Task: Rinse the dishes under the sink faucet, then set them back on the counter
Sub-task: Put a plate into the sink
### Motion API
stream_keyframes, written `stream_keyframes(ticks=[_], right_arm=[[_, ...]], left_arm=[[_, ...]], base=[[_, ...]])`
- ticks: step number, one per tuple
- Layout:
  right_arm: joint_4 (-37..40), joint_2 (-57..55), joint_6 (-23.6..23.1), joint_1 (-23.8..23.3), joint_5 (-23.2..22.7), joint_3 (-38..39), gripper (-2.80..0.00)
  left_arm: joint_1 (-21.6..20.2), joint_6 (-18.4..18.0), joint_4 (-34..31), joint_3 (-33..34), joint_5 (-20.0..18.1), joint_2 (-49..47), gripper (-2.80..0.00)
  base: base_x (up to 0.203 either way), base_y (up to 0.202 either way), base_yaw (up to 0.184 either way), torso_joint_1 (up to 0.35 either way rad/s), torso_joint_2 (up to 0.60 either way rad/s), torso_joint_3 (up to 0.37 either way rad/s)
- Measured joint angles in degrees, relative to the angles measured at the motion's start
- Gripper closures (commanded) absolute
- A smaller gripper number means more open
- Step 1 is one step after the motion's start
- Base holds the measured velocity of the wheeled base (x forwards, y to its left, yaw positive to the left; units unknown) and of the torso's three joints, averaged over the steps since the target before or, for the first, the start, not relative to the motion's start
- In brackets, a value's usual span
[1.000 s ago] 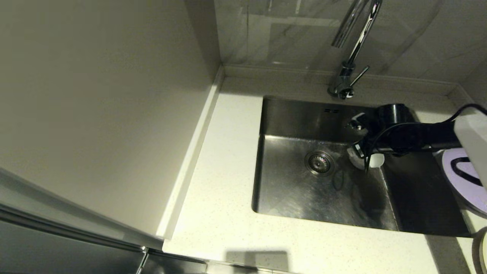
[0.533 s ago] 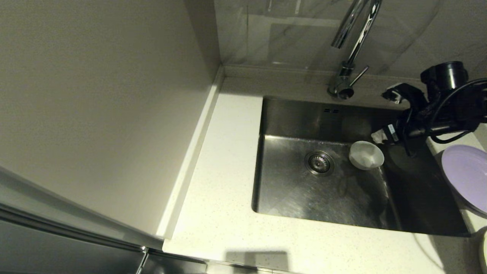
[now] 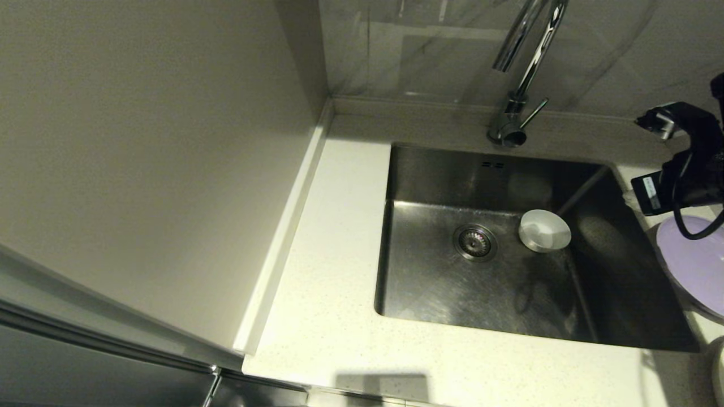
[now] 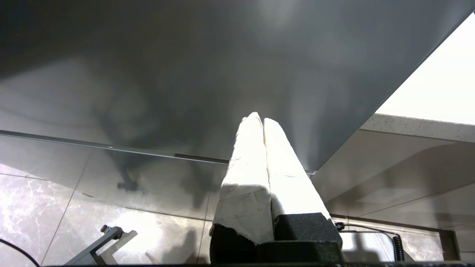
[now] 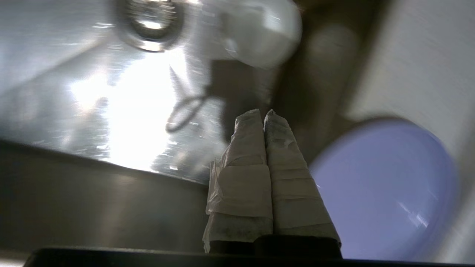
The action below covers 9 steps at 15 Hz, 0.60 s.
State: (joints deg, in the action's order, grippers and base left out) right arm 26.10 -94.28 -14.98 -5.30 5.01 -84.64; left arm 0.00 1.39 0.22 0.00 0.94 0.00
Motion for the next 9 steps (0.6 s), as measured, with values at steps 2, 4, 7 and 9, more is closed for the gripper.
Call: stream_keyframes(ticks=[2,4,7,9], right_arm=[[-0.1,1.0,0.1,-2.3,2.4,2.5,-2.80],[-0.3,1.5,0.1,-4.9,2.8,5.4,-2.80],[-0.4,1.3,0.1,-7.7,2.9,7.7,-2.80],[-0.4,1.1,0.1,-8.6,2.9,9.0,-2.80]], left_arm=[[0.0,0.0,0.0,0.0,0.0,0.0,0.00],[0.0,0.0,0.0,0.0,0.0,0.0,0.00],[0.0,0.0,0.0,0.0,0.0,0.0,0.00],[0.0,0.0,0.0,0.0,0.0,0.0,0.00]], base=[[0.000,0.000,0.000,0.000,0.00,0.000],[0.000,0.000,0.000,0.000,0.00,0.000],[0.000,0.000,0.000,0.000,0.00,0.000],[0.000,0.000,0.000,0.000,0.00,0.000]])
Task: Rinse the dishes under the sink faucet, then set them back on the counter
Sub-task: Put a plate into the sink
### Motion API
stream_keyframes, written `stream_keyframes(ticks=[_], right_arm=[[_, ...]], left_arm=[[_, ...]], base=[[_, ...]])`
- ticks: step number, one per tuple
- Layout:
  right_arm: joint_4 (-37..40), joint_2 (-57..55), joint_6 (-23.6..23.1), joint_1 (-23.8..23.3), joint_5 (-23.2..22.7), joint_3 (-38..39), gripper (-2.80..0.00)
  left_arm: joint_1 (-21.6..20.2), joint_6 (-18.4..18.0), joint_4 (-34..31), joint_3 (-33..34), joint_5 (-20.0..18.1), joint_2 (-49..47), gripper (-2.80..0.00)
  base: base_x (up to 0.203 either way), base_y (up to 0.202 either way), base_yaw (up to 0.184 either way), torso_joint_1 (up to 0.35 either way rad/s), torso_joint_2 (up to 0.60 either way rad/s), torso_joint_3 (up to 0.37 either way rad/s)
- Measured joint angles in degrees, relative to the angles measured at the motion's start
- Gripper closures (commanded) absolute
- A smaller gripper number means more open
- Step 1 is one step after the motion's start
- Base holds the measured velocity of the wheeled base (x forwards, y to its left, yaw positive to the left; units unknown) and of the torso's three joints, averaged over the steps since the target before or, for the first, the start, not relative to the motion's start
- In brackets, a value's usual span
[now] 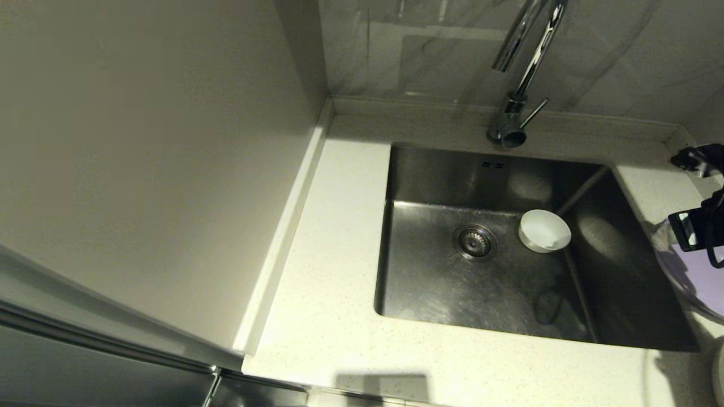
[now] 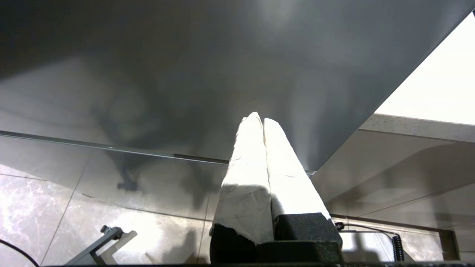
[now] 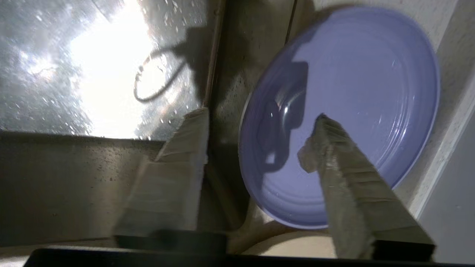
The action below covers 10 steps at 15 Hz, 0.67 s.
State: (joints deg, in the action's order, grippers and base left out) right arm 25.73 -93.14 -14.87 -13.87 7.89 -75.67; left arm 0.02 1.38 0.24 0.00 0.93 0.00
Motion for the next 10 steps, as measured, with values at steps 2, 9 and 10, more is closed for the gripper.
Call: stream_keyframes(ticks=[2,9,10], right_arm=[[0.0,-0.3,0.0,-0.5,0.0,1.6,-2.80],[-9.0,-6.1,-0.3,-1.1,2.7,3.9,-2.80],[-10.2,-7.1,-0.3,-1.1,2.8,3.7,-2.80]], left_arm=[[0.0,0.0,0.0,0.0,0.0,0.0,0.00],[0.0,0.0,0.0,0.0,0.0,0.0,0.00],[0.0,0.0,0.0,0.0,0.0,0.0,0.00]], base=[[0.000,0.000,0.000,0.000,0.00,0.000],[0.000,0.000,0.000,0.000,0.00,0.000],[0.000,0.000,0.000,0.000,0.00,0.000]])
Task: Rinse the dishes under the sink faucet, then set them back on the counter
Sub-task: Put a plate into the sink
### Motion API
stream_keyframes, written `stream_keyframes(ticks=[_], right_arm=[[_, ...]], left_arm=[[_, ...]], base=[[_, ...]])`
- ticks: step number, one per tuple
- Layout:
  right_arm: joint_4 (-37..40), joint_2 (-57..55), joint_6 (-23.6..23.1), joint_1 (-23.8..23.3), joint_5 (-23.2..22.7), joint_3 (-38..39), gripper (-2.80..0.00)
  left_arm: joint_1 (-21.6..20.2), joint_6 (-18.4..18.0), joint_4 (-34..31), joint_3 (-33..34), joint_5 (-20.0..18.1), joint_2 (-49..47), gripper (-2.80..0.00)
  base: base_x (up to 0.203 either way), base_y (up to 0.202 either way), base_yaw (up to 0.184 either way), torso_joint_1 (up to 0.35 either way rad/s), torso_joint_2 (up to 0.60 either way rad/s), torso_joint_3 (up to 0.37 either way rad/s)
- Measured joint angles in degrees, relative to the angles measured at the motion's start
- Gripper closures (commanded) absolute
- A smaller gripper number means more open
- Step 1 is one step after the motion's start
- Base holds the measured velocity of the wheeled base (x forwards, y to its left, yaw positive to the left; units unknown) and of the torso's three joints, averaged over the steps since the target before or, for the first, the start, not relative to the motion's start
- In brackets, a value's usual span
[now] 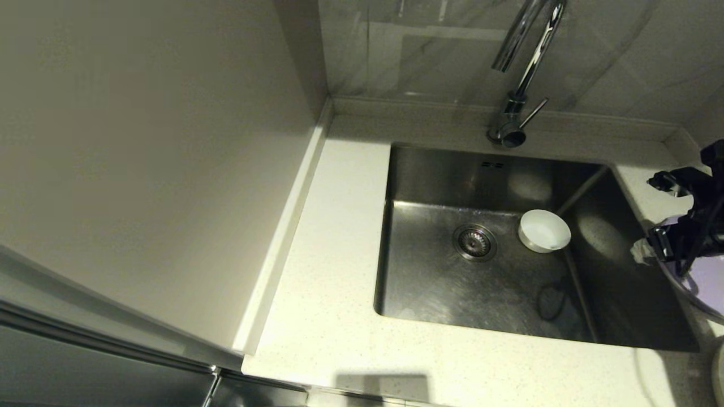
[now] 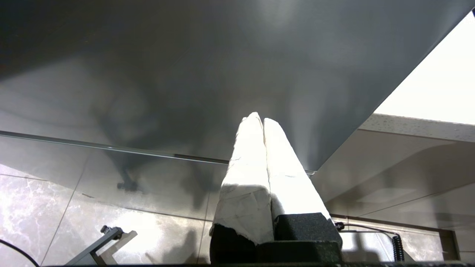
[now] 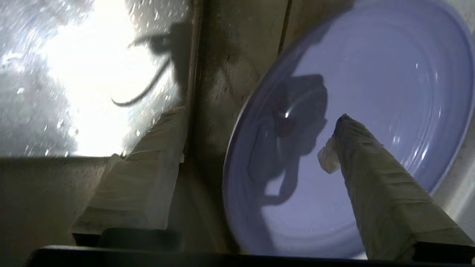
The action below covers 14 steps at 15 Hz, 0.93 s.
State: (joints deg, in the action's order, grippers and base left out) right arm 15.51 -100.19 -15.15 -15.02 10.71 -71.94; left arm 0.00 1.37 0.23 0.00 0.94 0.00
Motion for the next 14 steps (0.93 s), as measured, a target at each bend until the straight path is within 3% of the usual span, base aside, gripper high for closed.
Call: stream_keyframes(ticks=[1,2,14], right_arm=[[-1.5,-0.9,-0.1,-0.2,0.3,0.0,-2.80],[-3.1,-1.7,-0.2,-0.3,1.1,-0.1,0.00],[-4.1,-1.4,-0.4,1.0,2.1,-0.8,0.00]], left_arm=[[0.0,0.0,0.0,0.0,0.0,0.0,0.00],[0.0,0.0,0.0,0.0,0.0,0.0,0.00],[0.0,0.0,0.0,0.0,0.0,0.0,0.00]], base=[[0.000,0.000,0.000,0.000,0.00,0.000],[0.000,0.000,0.000,0.000,0.00,0.000],[0.000,0.000,0.000,0.000,0.00,0.000]])
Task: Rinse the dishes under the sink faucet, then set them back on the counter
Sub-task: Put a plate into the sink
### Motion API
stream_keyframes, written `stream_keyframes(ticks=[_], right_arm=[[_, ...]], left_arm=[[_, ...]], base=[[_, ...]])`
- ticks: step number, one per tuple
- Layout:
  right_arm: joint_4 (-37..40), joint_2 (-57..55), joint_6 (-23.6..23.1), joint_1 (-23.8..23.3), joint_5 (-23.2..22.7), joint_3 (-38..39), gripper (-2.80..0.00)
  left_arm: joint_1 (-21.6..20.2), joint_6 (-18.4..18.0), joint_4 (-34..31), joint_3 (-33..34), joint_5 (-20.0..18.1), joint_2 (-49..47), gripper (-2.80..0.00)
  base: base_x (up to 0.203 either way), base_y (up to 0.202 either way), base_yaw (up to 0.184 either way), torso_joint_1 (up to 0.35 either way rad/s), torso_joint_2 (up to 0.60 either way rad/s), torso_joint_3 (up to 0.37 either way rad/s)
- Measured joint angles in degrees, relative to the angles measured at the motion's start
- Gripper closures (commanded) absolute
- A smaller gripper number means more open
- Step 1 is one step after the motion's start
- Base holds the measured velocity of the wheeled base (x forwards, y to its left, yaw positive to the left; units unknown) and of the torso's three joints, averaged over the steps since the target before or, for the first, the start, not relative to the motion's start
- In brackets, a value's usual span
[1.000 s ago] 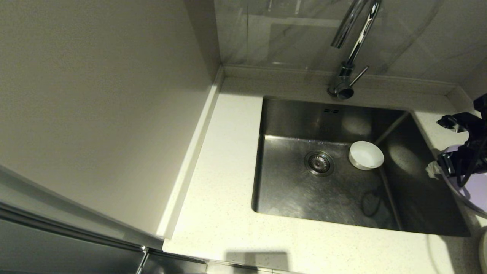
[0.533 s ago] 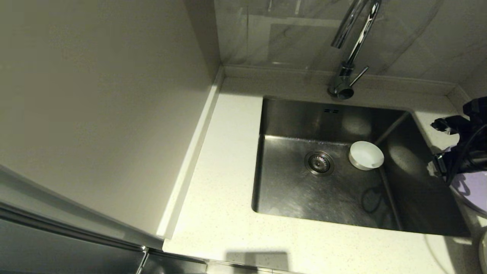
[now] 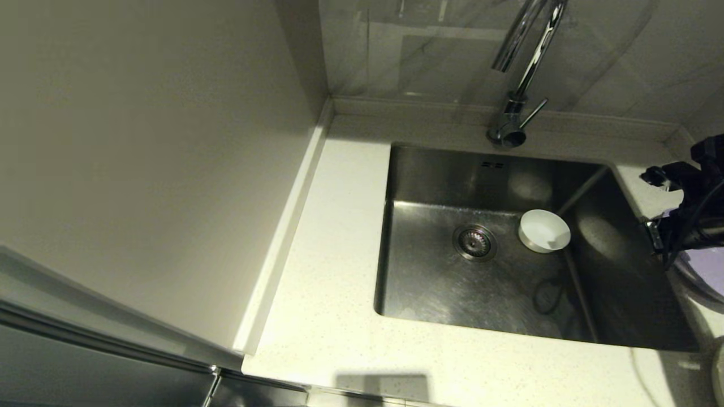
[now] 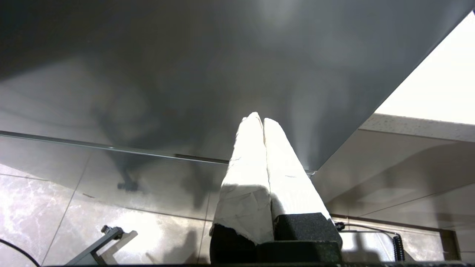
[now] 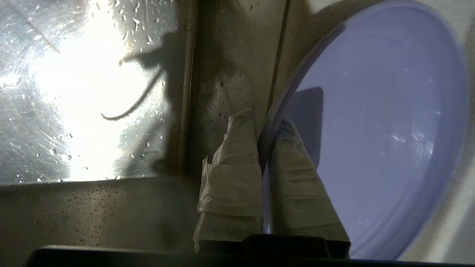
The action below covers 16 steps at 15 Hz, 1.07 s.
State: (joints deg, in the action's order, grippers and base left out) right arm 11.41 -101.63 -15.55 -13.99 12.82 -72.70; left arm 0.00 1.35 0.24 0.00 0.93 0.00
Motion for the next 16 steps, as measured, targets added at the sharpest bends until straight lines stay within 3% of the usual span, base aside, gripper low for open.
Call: stream_keyframes(ticks=[6,16], right_arm=[[-1.2,4.2,0.1,8.7,-0.1,0.7,0.00],[-11.3,6.4,-1.9,34.0,-0.2,8.0,0.00]], left_arm=[[0.0,0.0,0.0,0.0,0.0,0.0,0.00],[0.0,0.1,0.0,0.0,0.0,0.0,0.00]], base=[[0.000,0.000,0.000,0.000,0.00,0.000],[0.000,0.000,0.000,0.000,0.00,0.000]])
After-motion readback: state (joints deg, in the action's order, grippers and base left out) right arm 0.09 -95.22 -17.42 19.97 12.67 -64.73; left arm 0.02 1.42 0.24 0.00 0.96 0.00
